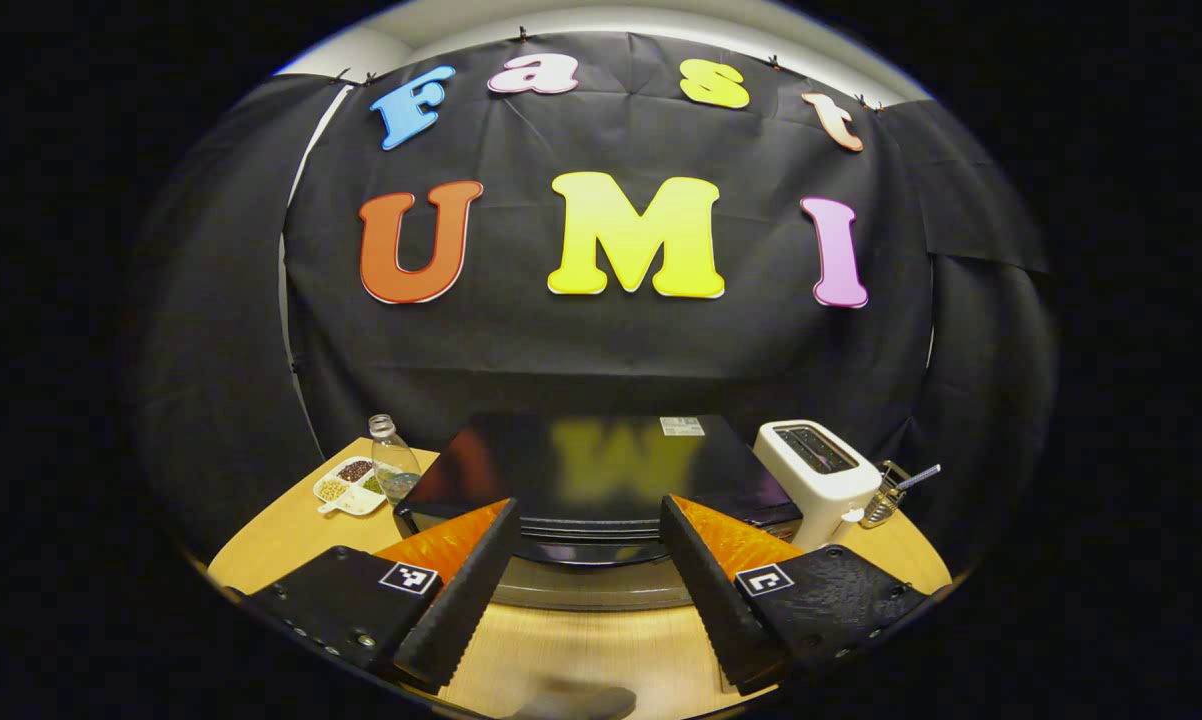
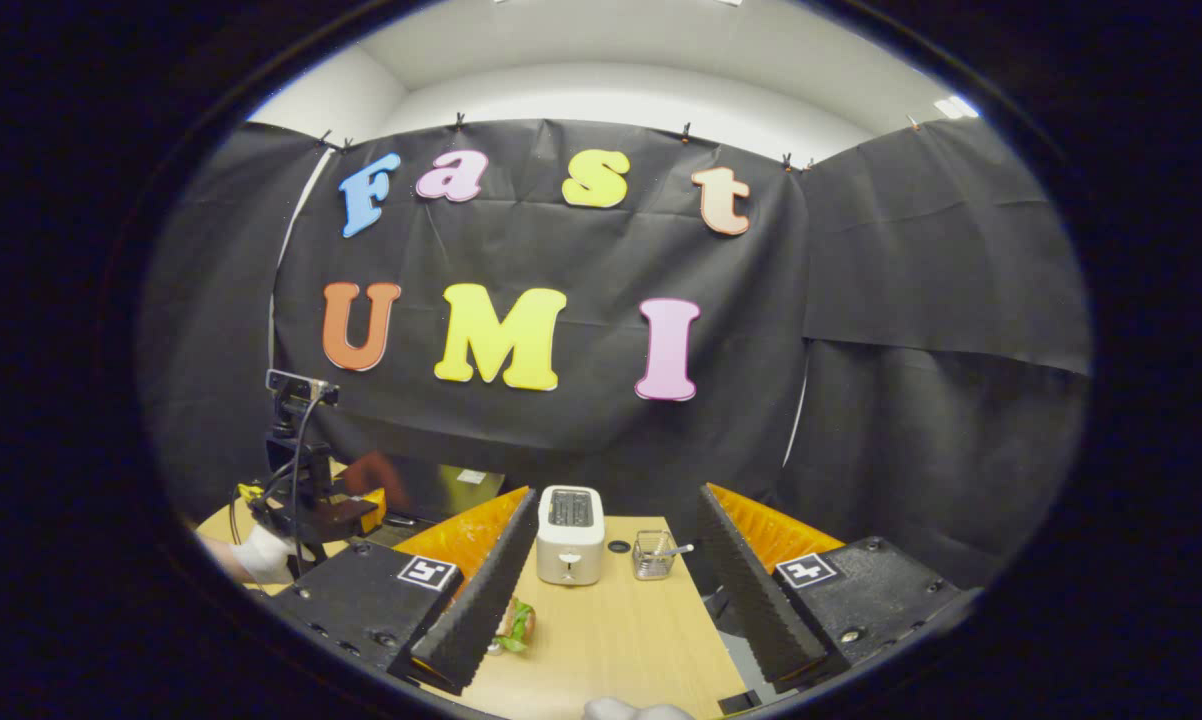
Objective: Open the electric oven with the left hand, put the food in, and close the electric oven.
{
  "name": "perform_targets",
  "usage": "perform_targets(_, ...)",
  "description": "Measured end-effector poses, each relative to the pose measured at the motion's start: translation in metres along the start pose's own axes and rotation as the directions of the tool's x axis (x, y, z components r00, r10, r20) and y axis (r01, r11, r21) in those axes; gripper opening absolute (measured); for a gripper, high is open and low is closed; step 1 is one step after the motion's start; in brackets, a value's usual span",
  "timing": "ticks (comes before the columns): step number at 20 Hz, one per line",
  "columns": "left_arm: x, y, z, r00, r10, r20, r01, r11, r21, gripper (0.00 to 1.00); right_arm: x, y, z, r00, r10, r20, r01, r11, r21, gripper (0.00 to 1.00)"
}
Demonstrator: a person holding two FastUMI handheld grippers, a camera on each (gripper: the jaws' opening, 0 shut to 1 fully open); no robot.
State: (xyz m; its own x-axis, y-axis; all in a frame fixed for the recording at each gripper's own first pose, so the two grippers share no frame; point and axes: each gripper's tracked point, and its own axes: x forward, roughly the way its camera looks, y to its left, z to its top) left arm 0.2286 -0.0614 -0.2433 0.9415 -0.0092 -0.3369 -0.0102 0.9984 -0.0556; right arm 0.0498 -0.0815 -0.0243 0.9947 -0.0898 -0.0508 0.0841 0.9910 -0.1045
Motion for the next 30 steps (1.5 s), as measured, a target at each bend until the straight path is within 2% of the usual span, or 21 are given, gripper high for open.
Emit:
perform_targets(3,0.023,0.004,-0.021,0.999,0.014,-0.046,-0.013,1.0,0.019,0.93,0.004,-0.002,-0.012,0.999,-0.001,-0.034,0.001,1.0,0.007,1.0)
perform_targets(5,0.029,0.005,-0.043,0.993,0.013,-0.116,-0.013,1.0,0.001,0.92,0.004,-0.004,-0.018,0.999,-0.004,-0.047,0.004,1.0,0.012,1.0)
perform_targets(6,0.029,0.008,-0.037,0.996,0.022,-0.085,-0.02,0.999,0.028,0.86,0.003,-0.004,-0.02,0.999,-0.003,-0.049,0.004,1.0,0.018,1.0)
perform_targets(7,0.029,0.009,-0.037,0.996,0.022,-0.088,-0.018,0.999,0.037,0.99,0.002,-0.003,-0.021,0.999,-0.001,-0.049,0.003,1.0,0.024,1.0)
perform_targets(9,0.025,0.008,-0.04,0.996,0.019,-0.092,-0.016,0.999,0.031,0.99,0.001,-0.003,-0.022,0.999,-0.007,-0.048,0.008,1.0,0.021,1.0)
perform_targets(20,-0.026,0.008,-0.071,0.994,0.001,-0.112,0.004,0.999,0.047,0.99,-0.012,0.015,-0.033,0.998,0.024,-0.066,-0.02,0.998,0.054,1.0)
perform_targets(21,-0.031,0.009,-0.079,0.992,-0.001,-0.124,0.007,0.999,0.045,0.99,-0.013,0.017,-0.038,0.997,0.027,-0.075,-0.023,0.998,0.056,0.95)
perform_targets(22,-0.037,0.008,-0.089,0.988,-0.007,-0.152,0.013,0.999,0.036,0.99,-0.015,0.018,-0.04,0.996,0.025,-0.081,-0.02,0.998,0.06,0.95)
perform_targets(23,-0.041,0.008,-0.094,0.99,-0.013,-0.144,0.019,0.999,0.039,0.99,-0.018,0.019,-0.043,0.996,0.028,-0.089,-0.023,0.998,0.065,1.0)
perform_targets(24,-0.047,0.007,-0.103,0.986,-0.017,-0.164,0.024,0.999,0.042,0.98,-0.02,0.022,-0.044,0.995,0.034,-0.089,-0.028,0.997,0.069,1.0)
perform_targets(25,-0.052,0.008,-0.107,0.986,-0.021,-0.164,0.028,0.999,0.041,0.98,-0.022,0.021,-0.046,0.995,0.032,-0.092,-0.026,0.997,0.069,0.96)
perform_targets(26,-0.056,0.006,-0.116,0.984,-0.023,-0.179,0.03,0.999,0.037,0.98,-0.023,0.021,-0.047,0.995,0.032,-0.093,-0.026,0.998,0.066,1.0)
perform_targets(27,-0.06,0.007,-0.12,0.983,-0.025,-0.184,0.032,0.999,0.034,0.98,-0.024,0.021,-0.049,0.995,0.029,-0.096,-0.023,0.998,0.064,1.0)
perform_targets(28,-0.063,0.007,-0.126,0.98,-0.026,-0.196,0.033,0.999,0.033,0.99,-0.024,0.023,-0.05,0.995,0.031,-0.1,-0.024,0.998,0.066,0.95)
perform_targets(29,-0.066,0.006,-0.132,0.979,-0.029,-0.203,0.036,0.999,0.034,0.98,-0.025,0.024,-0.053,0.994,0.033,-0.106,-0.026,0.997,0.069,1.0)
perform_targets(30,-0.069,0.005,-0.136,0.976,-0.031,-0.214,0.039,0.999,0.036,0.99,-0.027,0.026,-0.054,0.993,0.035,-0.111,-0.028,0.997,0.069,1.0)
